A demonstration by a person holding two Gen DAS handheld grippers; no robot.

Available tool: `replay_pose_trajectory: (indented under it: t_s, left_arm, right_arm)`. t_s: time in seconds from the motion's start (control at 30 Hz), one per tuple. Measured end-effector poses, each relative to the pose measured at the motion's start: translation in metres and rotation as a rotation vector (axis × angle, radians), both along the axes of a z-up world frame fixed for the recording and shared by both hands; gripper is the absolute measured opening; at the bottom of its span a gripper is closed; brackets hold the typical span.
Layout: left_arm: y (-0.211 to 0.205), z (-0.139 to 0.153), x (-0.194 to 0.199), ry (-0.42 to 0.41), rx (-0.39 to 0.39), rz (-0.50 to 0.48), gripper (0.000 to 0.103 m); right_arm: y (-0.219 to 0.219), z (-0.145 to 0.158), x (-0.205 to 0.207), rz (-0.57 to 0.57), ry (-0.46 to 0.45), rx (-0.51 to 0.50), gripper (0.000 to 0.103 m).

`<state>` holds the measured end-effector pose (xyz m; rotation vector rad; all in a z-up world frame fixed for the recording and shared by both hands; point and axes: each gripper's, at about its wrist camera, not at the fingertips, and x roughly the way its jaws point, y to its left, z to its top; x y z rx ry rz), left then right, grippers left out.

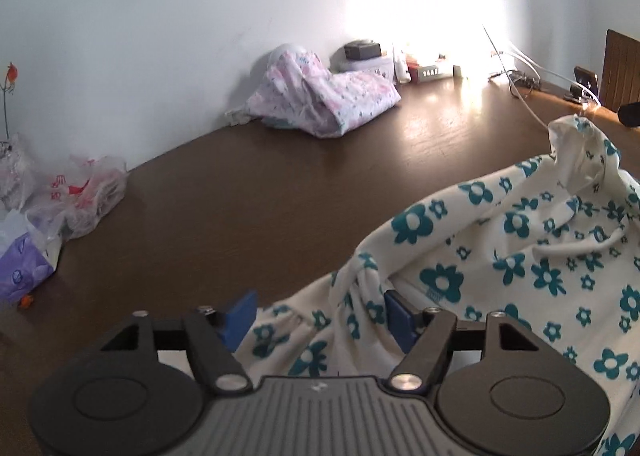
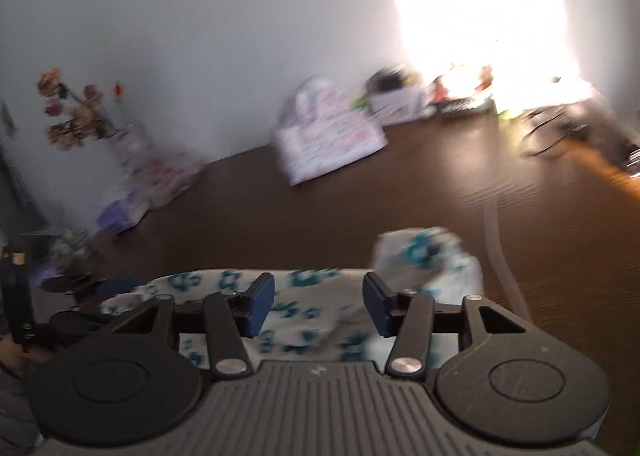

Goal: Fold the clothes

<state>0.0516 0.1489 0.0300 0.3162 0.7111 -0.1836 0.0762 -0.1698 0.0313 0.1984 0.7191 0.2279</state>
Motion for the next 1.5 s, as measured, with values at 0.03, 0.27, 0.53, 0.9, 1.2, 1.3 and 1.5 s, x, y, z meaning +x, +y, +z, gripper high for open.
replay_pose_trajectory:
  t_s: [0.03,0.27,0.53,0.9,1.2,1.3,1.5]
  left_arm:
    - [0.001,-0.003,0.006,0.015,-0.008,0.001,0.069]
    - [0.023,-0.004,0.026,0.026,-0.004,0.045,0.022]
    - [0.062,0.033,0.013,-0.105,0.024,0.159,0.079]
    - [0.06,-0.01,0.027,0.064,0.05,0.176,0.04]
    - [0.02,-0.006,0.0,0.063,0.027,0.01,0.055]
    - [0.012,-0.011,-0.003,0.077,0.041,-0.015,0.051]
    - [0.019,-0.013,-0.011,0.084,-0.009,-0.001,0.051]
  right_arm:
    - [0.005,-0.001,0.004,0.032,0.009,0.017,0.048]
    - [0.027,-0.023,0.016,0.059,0.003,-0.035,0.003]
    - [0.028,-0.029,0.009,0.054,-0.044,-0.092,0.004]
    - [-0.01,-0.022,0.002,-0.138,-0.039,-0.059,0.006]
    - [0.012,-0.026,0.016,0.039,-0.011,-0.017,0.012]
    - [0.01,-0.028,0.018,-0.048,-0.043,-0.081,0.011]
    - [-0.007,-0.017,0.003,-0.146,-0.063,-0.046,0.018]
